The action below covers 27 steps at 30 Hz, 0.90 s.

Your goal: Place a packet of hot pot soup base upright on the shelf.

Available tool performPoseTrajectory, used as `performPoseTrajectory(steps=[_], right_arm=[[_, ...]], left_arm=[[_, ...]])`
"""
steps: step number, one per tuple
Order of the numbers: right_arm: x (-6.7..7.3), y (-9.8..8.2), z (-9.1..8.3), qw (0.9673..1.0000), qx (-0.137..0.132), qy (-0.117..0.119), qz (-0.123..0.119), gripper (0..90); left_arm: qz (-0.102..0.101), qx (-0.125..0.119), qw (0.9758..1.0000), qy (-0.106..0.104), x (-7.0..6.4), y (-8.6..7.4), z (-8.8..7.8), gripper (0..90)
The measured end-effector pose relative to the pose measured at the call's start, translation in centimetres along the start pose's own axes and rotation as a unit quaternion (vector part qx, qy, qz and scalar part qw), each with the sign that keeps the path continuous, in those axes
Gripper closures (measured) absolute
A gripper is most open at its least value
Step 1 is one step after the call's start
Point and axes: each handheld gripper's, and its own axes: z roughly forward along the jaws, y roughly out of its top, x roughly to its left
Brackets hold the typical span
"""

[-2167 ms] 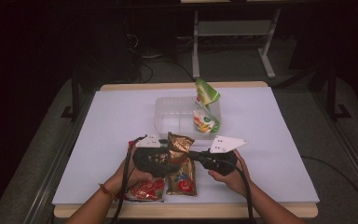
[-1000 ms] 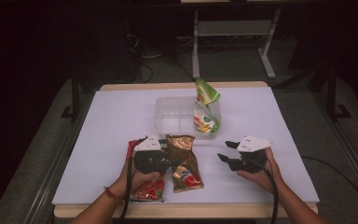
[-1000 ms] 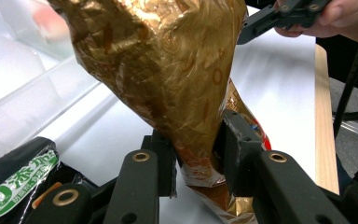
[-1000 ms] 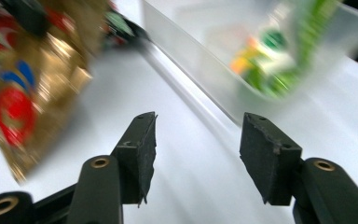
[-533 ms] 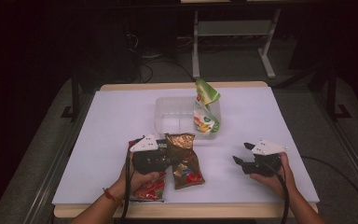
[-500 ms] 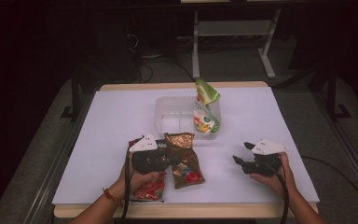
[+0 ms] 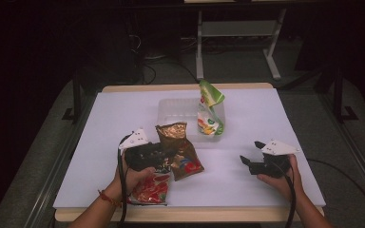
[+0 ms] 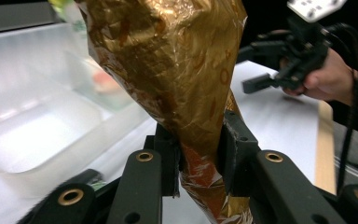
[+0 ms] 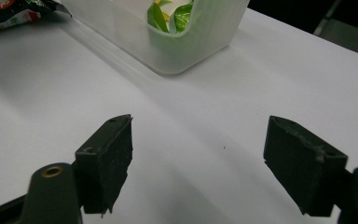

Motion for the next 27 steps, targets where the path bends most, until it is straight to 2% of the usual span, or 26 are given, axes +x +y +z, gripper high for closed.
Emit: performPoseTrajectory(steps=[6, 8, 9, 11, 15, 21, 27], right_arm=[[-0.1, -0.1, 0.1, 0.9999, 0.002, -0.009, 0.003, 21.3], [0.0, -0.1, 0.1, 1.0, 0.003, -0.008, 0.004, 21.4], [0.0, -0.1, 0.1, 0.9999, 0.005, -0.009, 0.002, 21.5], [0.1, -0.1, 0.2, 0.9999, 0.008, -0.008, -0.001, 21.5], [0.4, 0.0, 0.3, 0.9999, 0.008, -0.006, -0.007, 21.6], [0.5, -0.3, 0.4, 0.9999, 0.014, -0.004, -0.008, 21.7], [0.6, -0.3, 0.3, 0.9998, 0.017, -0.003, -0.009, 21.8]], left_arm=[[-0.002, -0.01, 0.9992, 0.038, 0.5, 0.8, -0.7, 71.1], [0.002, -0.01, 0.9983, 0.057, 0.8, 1.1, -0.8, 71.1], [-0.002, -0.01, 0.998, 0.062, 1.0, 1.2, -0.8, 71.1], [-0.01, -0.016, 0.9976, 0.067, 1.3, 1.5, -0.9, 71.1], [-0.012, -0.016, 0.9962, 0.085, 1.9, 2.5, -0.5, 71.1], [-0.019, -0.018, 0.9949, 0.098, 2.1, 4.1, 0.2, 71.2], [-0.02, -0.021, 0.9923, 0.12, 2.1, 5.5, 1.1, 71.2]])
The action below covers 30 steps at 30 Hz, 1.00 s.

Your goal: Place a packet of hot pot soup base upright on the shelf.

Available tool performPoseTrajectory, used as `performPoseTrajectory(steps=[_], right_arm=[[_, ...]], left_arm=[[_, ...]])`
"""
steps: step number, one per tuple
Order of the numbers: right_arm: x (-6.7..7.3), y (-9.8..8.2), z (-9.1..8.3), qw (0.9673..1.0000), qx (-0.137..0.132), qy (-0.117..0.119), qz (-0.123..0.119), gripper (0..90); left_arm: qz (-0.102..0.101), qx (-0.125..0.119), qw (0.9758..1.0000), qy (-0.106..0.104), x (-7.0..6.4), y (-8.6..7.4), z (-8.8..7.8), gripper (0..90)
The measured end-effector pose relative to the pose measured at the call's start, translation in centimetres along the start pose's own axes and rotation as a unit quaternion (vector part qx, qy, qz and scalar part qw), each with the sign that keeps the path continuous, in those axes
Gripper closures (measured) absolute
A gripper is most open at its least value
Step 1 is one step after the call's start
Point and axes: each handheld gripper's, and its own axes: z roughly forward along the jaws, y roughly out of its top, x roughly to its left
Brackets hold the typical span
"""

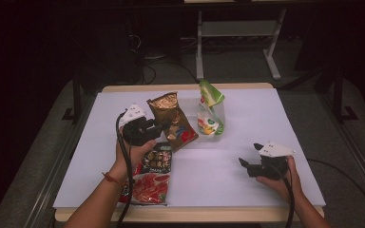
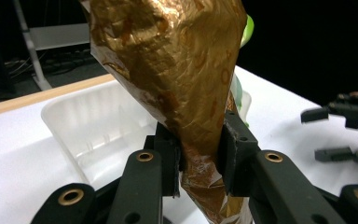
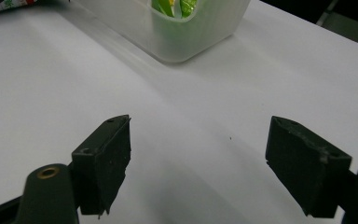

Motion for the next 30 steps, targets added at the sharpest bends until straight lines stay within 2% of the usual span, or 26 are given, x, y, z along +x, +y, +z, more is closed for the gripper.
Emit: performPoseTrajectory(steps=[7, 9, 12, 14, 16, 21, 24, 27, 30], right_arm=[[0.1, 0.0, 0.1, 1.0, 0.001, 0.0, -0.001, 21.8], [0.1, 0.0, 0.1, 1.0, 0.002, 0.0, -0.001, 21.8], [0.1, 0.0, 0.1, 1.0, 0.004, 0.002, -0.001, 21.8], [0.1, 0.0, 0.2, 1.0, 0.005, 0.002, -0.003, 21.9], [0.1, 0.0, 0.2, 1.0, 0.005, 0.003, -0.003, 21.9], [0.2, -0.1, 0.2, 0.9999, 0.008, 0.007, -0.002, 22.0], [0.2, -0.1, 0.2, 0.9999, 0.01, 0.008, -0.003, 22.0], [0.2, 0.0, 0.2, 0.9999, 0.009, 0.009, -0.004, 21.9], [0.3, 0.0, 0.3, 0.9999, 0.01, 0.01, -0.007, 22.0]], left_arm=[[0.004, -0.001, 0.9996, 0.028, 0.5, 1.2, 1.4, 71.2], [0.011, -0.001, 0.9989, 0.045, 0.6, 1.6, 1.7, 71.2], [0.005, 0.004, 0.9984, 0.057, 0.9, 2.1, 2.6, 71.2], [0.012, 0.01, 0.9974, 0.07, 0.8, 2.5, 3.2, 71.2], [0.01, 0.016, 0.9969, 0.077, 0.6, 2.8, 3.9, 71.2], [0.016, 0.029, 0.9933, 0.11, 0.1, 3.3, 5.6, 71.2], [-0.003, 0.033, 0.9918, 0.123, 0.2, 3.4, 6.4, 71.2], [-0.017, 0.034, 0.989, 0.143, 0.2, 3.4, 7.1, 71.2], [-0.017, 0.038, 0.9857, 0.163, 0.0, 3.3, 7.8, 71.2]])
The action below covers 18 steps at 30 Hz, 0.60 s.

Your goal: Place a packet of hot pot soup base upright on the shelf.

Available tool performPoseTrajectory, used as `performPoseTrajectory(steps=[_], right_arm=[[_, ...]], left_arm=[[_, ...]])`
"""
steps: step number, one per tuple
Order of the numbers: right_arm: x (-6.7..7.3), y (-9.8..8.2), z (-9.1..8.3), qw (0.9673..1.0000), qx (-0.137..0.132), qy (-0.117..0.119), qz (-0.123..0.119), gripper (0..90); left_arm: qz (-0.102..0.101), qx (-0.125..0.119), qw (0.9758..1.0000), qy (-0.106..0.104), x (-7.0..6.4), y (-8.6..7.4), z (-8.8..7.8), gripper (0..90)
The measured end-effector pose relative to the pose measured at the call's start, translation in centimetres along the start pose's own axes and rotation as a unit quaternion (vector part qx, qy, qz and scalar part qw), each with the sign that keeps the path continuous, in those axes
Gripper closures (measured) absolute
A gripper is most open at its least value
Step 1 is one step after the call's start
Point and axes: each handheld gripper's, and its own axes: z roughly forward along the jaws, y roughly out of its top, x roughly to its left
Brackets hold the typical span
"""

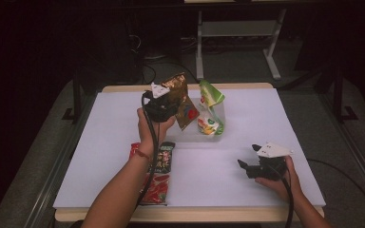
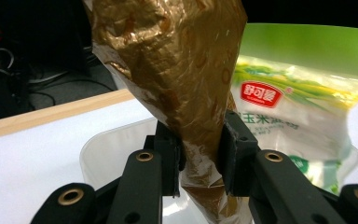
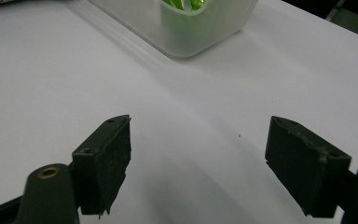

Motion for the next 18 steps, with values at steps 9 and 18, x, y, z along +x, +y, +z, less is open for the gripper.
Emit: performPoseTrajectory(steps=[9, 18], right_arm=[[0.1, 0.0, 0.2, 1.0, 0.003, 0.005, -0.002, 22.1], [0.4, 0.0, 0.4, 0.9998, 0.009, 0.013, -0.009, 22.3]], left_arm=[[0.002, -0.001, 0.9972, 0.075, -0.7, -0.2, 0.9, 71.4], [0.023, 0.015, 0.9965, 0.079, -2.0, -0.2, 1.7, 71.5]])
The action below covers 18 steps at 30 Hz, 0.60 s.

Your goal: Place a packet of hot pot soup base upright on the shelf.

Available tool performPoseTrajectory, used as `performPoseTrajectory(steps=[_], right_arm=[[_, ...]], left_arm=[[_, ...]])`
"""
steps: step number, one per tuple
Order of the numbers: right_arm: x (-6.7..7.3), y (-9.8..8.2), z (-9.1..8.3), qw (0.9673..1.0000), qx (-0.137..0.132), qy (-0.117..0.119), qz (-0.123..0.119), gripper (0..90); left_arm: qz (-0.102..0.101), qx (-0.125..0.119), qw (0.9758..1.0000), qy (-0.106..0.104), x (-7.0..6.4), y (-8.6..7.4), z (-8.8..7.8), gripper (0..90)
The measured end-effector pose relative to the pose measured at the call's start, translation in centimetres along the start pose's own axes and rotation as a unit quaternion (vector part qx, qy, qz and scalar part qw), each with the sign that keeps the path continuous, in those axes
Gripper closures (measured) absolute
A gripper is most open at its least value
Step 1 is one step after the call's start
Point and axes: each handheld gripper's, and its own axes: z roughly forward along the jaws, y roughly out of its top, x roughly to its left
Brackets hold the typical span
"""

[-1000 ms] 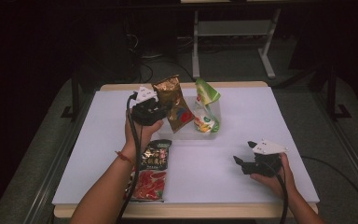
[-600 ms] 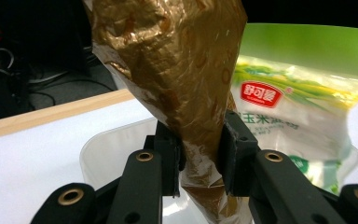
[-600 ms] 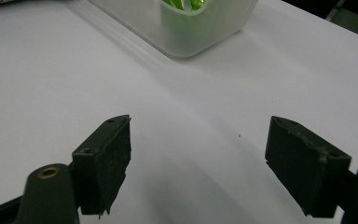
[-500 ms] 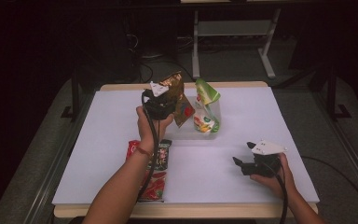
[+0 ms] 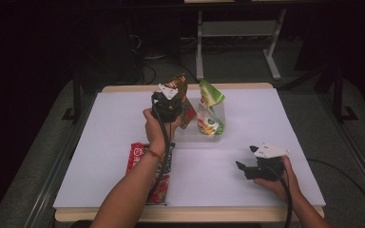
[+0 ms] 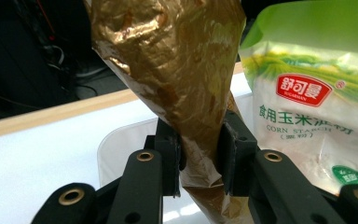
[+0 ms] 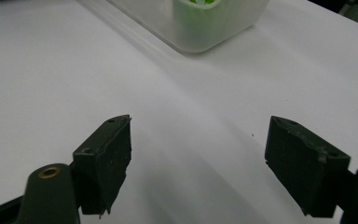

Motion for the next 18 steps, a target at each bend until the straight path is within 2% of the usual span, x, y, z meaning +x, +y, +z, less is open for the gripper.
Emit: performPoseTrajectory(steps=[2, 4, 10, 14, 16, 18], right_arm=[[0.1, 0.0, 0.0, 1.0, 0.002, 0.002, 0.0, 22.3], [0.1, 0.0, 0.1, 1.0, 0.003, 0.004, 0.0, 22.3], [0.1, 0.0, 0.1, 1.0, 0.006, 0.003, -0.002, 22.3], [0.0, -0.1, 0.1, 1.0, 0.004, 0.005, 0.001, 22.3], [0.1, 0.0, 0.0, 1.0, 0.004, 0.005, 0.0, 22.2], [0.1, 0.0, -0.1, 1.0, 0.001, 0.006, -0.001, 22.3]], left_arm=[[-0.006, 0.008, 0.9999, -0.006, -0.3, 0.0, 0.3, 71.5], [-0.003, 0.013, 0.9999, -0.003, -1.0, 0.0, 0.7, 71.5], [0.002, 0.013, 0.9996, -0.025, -2.5, -0.1, 1.4, 71.7], [-0.002, 0.024, 0.9989, -0.041, -3.0, -0.8, 1.9, 71.8], [0.004, 0.02, 0.9988, -0.044, -3.0, -1.0, 1.9, 71.8], [-0.001, 0.019, 0.9985, -0.052, -2.8, -1.2, 1.8, 71.7]])
